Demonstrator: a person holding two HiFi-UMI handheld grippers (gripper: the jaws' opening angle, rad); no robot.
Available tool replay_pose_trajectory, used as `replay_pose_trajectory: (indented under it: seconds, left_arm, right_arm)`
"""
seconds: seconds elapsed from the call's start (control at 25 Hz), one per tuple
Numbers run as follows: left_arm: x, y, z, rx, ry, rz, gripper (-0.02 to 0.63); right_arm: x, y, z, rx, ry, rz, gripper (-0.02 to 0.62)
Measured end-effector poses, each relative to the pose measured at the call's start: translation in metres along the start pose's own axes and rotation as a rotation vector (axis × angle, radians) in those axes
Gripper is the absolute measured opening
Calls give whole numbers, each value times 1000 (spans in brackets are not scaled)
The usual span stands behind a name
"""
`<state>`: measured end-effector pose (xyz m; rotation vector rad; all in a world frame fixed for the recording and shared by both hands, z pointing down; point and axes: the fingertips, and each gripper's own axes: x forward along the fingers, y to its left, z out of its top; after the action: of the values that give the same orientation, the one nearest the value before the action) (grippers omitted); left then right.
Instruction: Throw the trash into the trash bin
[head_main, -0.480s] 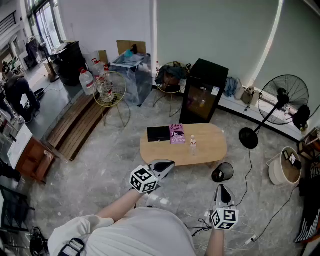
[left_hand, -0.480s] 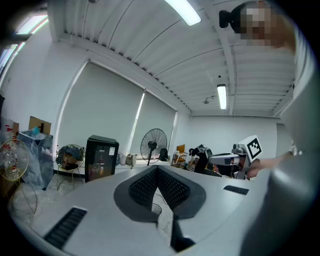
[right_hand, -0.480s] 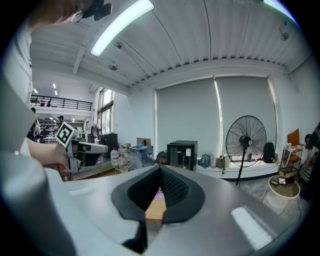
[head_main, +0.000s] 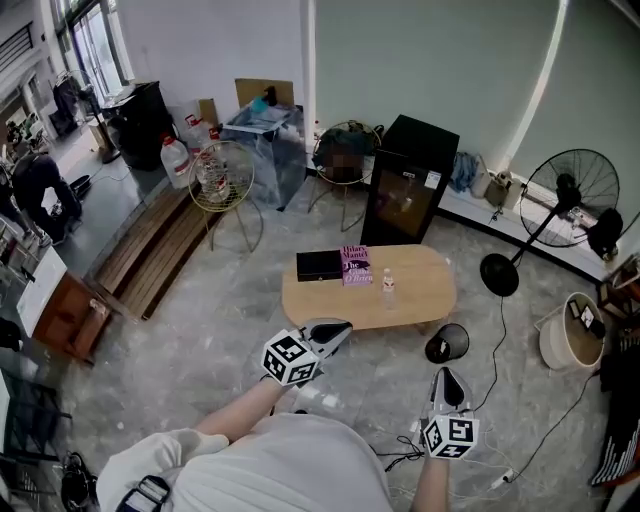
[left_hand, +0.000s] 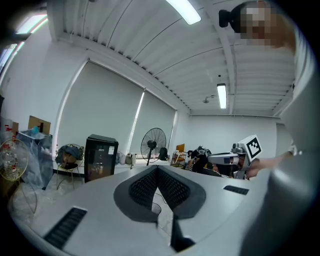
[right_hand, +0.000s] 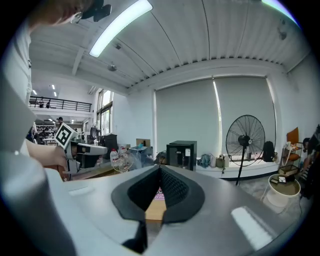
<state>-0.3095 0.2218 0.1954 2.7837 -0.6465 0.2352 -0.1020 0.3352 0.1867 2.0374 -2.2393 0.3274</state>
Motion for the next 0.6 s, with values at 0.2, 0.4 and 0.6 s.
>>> replay_pose_trajectory:
  seconds: [0.2, 0.4, 0.6]
  left_arm:
    - [5, -5, 0, 4, 7, 0, 6]
    - [13, -12, -5, 3, 17, 1, 6]
    - [25, -22, -15, -2, 38, 7, 6]
  right_arm:
    - [-4, -10, 2, 5, -3, -12, 11]
    - [-8, -19, -5, 11, 3, -4, 11]
    - [-14, -32, -20, 5, 25, 17, 11]
